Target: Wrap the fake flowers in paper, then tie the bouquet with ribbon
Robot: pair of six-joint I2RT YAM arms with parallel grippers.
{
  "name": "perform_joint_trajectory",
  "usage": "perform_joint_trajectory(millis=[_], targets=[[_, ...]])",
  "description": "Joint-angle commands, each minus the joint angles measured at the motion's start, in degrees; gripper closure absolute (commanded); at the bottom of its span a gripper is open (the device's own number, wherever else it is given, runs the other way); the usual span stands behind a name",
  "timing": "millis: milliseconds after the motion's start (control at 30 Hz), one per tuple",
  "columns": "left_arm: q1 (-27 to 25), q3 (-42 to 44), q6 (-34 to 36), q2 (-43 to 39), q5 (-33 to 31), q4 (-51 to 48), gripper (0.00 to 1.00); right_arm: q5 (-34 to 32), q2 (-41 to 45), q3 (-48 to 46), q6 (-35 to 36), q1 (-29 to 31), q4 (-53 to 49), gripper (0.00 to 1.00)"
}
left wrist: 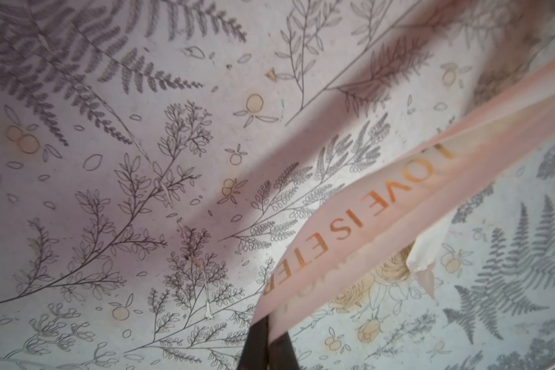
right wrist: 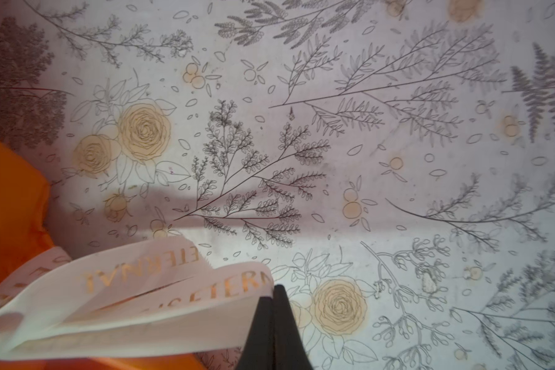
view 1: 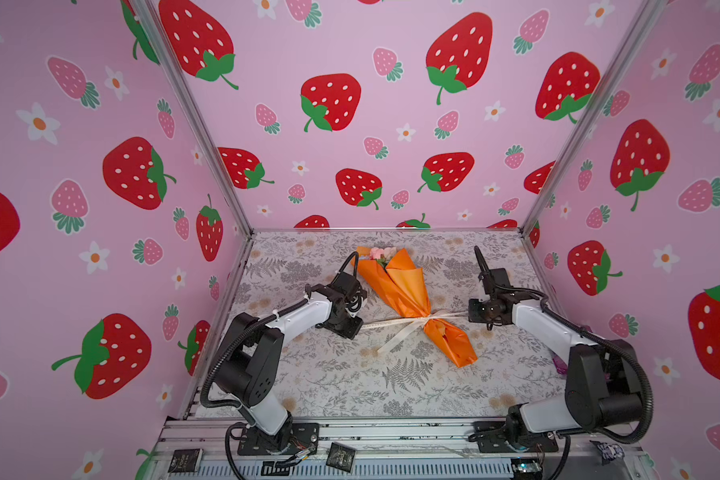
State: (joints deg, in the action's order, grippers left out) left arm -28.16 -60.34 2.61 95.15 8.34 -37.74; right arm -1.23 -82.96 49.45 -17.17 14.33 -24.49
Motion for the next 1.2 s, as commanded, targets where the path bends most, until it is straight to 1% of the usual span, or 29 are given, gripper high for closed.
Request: perform_joint_trajectory(millis=[0,67,133,200,267,333,367,433,500,567,667,733,767,867,933,967,1033,1100,1167], targets=[[-1.4,0.8,1.1,-4.1,5.3,-0.7,0.69,8.0,3.4,-0.8,1.4,-1.2,1.1,0.82],[-1.4,2.1,-1.2,-7.6,8.7,2.3,0.6,9.5,5.2,-0.8,0.8,-1.3,1.6,0.69],[-1.1,3.4,-4.3,-11.5,10.1,5.0,0.53,10.8,7.0,-0.5,0.5,-1.3,2.2,0.59],[-0.5,4.3,-7.6,-14.2,11.3,7.5,0.51,13.2,8.4,-0.9,0.1,-1.2,4.2,0.51],[0.0,5.4,-11.1,-16.2,12.7,10.4,0.5,20.9,8.9,-2.6,0.6,-1.2,7.7,0.5],[0.2,7.0,-15.4,-17.2,16.2,15.8,0.49,28.3,7.2,-4.2,0.2,-0.5,9.5,0.49],[0.3,7.4,-17.2,-17.2,17.8,17.7,0.49,28.9,6.3,-4.3,-0.2,0.0,9.1,0.49],[0.2,7.5,-19.8,-16.7,21.0,21.0,0.49,27.4,5.8,-6.3,-1.6,1.6,9.3,0.49],[0.1,7.8,-22.4,-16.2,22.7,23.8,0.48,28.5,5.9,-9.1,-3.1,2.8,11.5,0.49],[0.1,8.2,-24.8,-15.5,24.2,26.5,0.48,30.0,5.3,-11.1,-4.2,4.2,12.4,0.52],[0.1,8.0,-26.9,-14.4,25.0,28.0,0.48,28.7,4.3,-13.3,-5.3,7.3,12.5,0.53],[0.1,8.1,-28.6,-13.6,25.0,29.2,0.48,31.1,3.6,-15.2,-7.4,9.1,14.5,0.58],[0.1,7.9,-29.1,-13.0,25.1,29.5,0.48,31.8,3.6,-16.1,-8.7,9.9,15.9,0.58],[0.1,7.1,-30.4,-11.3,25.1,29.7,0.47,32.5,4.1,-19.1,-16.5,15.6,23.1,0.57],[0.1,6.6,-31.4,-10.1,24.5,29.4,0.46,32.1,4.0,-21.2,-23.7,19.4,29.7,0.55],[0.1,6.5,-31.9,-9.6,24.1,29.5,0.46,31.7,3.9,-22.2,-26.8,21.3,33.1,0.55],[0.2,6.1,-33.3,-8.6,23.5,29.7,0.44,29.0,3.4,-23.5,-34.2,25.3,39.5,0.54],[0.3,5.8,-34.1,-8.0,22.6,29.3,0.43,27.9,3.9,-23.5,-38.5,29.1,43.8,0.53],[0.5,5.5,-34.7,-7.4,22.0,28.5,0.41,25.7,7.0,-22.7,-38.6,30.8,42.6,0.52]])
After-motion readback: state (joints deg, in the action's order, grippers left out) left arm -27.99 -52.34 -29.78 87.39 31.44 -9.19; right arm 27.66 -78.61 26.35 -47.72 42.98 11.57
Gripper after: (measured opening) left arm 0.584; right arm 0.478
